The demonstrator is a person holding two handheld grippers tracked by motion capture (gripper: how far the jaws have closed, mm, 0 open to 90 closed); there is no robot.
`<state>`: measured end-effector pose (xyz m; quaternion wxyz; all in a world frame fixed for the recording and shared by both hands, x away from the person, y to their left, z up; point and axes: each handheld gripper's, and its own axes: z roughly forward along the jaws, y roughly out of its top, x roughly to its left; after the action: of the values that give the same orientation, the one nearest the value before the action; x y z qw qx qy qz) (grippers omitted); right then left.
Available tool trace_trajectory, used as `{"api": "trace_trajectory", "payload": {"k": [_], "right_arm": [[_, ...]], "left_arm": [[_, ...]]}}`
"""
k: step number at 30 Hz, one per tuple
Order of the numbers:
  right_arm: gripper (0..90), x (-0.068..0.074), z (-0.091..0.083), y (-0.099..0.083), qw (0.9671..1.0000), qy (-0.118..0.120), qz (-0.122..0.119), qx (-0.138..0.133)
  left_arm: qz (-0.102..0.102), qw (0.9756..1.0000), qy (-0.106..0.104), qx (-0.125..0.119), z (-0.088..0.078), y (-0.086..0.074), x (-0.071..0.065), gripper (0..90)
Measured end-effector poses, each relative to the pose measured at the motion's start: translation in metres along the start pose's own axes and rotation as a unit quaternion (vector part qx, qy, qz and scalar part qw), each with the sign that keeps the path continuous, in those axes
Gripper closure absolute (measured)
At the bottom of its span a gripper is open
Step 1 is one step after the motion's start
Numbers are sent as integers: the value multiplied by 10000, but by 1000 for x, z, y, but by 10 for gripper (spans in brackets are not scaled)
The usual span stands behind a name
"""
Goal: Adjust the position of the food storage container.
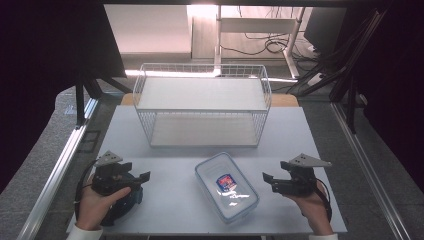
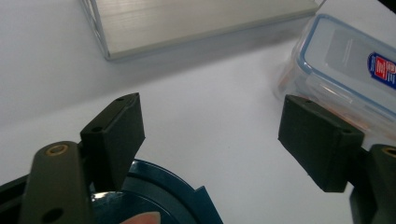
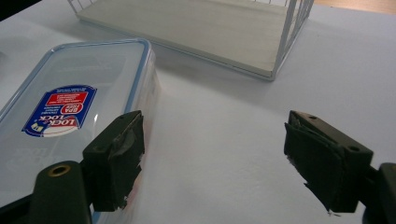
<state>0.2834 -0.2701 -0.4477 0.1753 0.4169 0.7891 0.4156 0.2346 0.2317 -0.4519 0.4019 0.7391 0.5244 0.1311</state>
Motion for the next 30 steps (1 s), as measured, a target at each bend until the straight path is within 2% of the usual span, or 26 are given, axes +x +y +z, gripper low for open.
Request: {"api": "trace_trajectory", "payload": {"k": [6,17,30], "right_arm": [[227,-5,0,0,10000,28,61,61],[291,-6,-3,4,9995,38,245,200],[323,-12,0,3,9984,-20,440,361]], "left_arm": [[-6,10000,21,44,-1,-3,-2,242],[20,10000,-26,44,-5,-6,-7,239],[18,9999,-7,160,1,-8,-9,227]]}}
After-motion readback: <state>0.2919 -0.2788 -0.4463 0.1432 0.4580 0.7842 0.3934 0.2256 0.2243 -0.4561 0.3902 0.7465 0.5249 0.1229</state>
